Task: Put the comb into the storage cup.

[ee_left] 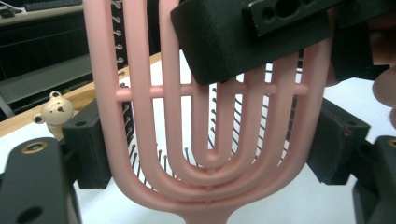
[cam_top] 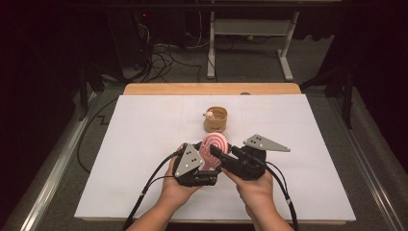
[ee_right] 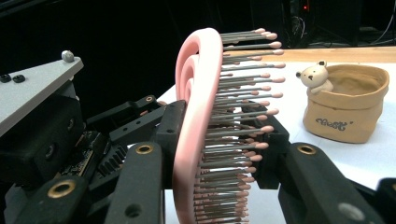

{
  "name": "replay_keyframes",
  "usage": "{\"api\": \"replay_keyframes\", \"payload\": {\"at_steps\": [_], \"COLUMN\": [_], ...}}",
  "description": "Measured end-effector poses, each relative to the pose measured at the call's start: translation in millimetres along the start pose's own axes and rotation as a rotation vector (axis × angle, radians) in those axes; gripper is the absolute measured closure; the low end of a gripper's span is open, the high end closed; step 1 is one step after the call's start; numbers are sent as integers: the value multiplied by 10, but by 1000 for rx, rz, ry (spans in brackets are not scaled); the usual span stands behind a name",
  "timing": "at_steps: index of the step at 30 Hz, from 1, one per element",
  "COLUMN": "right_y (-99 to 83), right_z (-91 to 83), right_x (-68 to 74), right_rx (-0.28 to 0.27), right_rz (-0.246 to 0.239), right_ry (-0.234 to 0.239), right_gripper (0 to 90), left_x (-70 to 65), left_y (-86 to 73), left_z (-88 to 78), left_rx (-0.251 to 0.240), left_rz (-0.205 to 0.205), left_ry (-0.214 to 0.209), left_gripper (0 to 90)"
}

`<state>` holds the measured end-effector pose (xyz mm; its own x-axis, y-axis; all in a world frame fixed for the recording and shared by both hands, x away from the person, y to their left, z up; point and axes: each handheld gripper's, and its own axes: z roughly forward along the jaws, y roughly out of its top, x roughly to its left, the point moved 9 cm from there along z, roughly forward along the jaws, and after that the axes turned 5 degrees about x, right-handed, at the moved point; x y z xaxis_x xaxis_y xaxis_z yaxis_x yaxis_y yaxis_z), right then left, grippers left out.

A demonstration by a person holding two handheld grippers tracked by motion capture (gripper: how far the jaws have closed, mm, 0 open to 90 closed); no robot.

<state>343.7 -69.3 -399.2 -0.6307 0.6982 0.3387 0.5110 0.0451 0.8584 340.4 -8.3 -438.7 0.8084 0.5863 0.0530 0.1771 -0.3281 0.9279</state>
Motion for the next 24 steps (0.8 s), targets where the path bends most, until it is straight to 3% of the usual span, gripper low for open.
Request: {"api": "replay_keyframes", "payload": {"at_steps": [24], "right_y": [55], "right_z": [-37], "right_x": [44], "right_rx": [-14], "right_rz": [-51], "right_ry": [3], "right_gripper": [649], "left_x": [-35], "left_y": [20], "left_z": [-2], "left_rx": [-24], "left_rz": [-21], "left_ry": [-59], "left_gripper": [137]}}
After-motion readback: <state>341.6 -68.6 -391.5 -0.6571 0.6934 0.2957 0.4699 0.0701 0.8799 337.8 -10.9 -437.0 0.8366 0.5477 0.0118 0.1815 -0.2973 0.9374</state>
